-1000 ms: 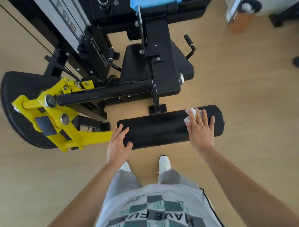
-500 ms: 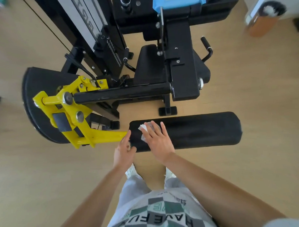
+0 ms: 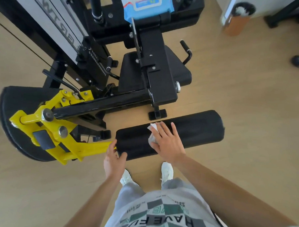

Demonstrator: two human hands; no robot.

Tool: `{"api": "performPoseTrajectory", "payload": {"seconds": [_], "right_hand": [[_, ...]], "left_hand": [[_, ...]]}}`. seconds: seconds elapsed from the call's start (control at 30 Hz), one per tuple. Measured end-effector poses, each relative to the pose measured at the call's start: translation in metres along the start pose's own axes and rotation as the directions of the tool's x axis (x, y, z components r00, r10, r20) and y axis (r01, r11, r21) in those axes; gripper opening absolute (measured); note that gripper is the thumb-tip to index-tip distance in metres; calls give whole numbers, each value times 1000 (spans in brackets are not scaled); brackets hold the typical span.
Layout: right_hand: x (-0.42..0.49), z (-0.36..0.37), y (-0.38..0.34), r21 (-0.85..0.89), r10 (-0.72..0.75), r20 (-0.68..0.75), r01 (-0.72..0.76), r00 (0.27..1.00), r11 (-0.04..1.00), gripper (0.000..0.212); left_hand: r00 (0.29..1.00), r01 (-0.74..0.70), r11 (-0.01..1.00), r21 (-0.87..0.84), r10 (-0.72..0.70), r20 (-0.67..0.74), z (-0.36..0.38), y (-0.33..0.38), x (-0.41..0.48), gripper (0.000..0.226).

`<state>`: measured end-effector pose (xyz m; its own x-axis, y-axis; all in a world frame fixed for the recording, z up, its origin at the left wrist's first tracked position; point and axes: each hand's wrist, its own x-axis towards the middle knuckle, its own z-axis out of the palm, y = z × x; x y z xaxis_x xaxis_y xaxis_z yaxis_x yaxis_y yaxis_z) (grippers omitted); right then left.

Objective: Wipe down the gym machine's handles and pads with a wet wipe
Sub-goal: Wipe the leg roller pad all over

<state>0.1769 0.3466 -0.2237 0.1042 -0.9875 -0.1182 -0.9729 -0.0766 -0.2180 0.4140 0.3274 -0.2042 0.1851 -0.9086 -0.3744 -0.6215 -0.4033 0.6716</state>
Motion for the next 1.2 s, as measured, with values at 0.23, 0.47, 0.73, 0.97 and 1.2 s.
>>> {"api": "performPoseTrajectory", "payload": {"seconds": [0.23,0.47,0.73,0.97,1.2], "right_hand": [[-40,-17,83,42,191,-44,-189,981,981,54],[-55,-31,136,116,388,-161,-373,907,920,39],[-48,-31,121,179,246,-294,-200,924,963,37],[-40,-13,77,269,144,-301,-60,943,961,33],[-50,-16,119,235,159,-507,-42,847,971,23]], "left_hand": [[995,12,998,67,-5,-104,13,18,11,55],[995,13,995,98,-4,-99,10,22,14,51],[997,-3,993,114,12,-79,7,23,11,52],[998,-10,993,113,17,-64,6,23,8,54],[998,-13,994,110,20,-62,5,21,10,54]]}}
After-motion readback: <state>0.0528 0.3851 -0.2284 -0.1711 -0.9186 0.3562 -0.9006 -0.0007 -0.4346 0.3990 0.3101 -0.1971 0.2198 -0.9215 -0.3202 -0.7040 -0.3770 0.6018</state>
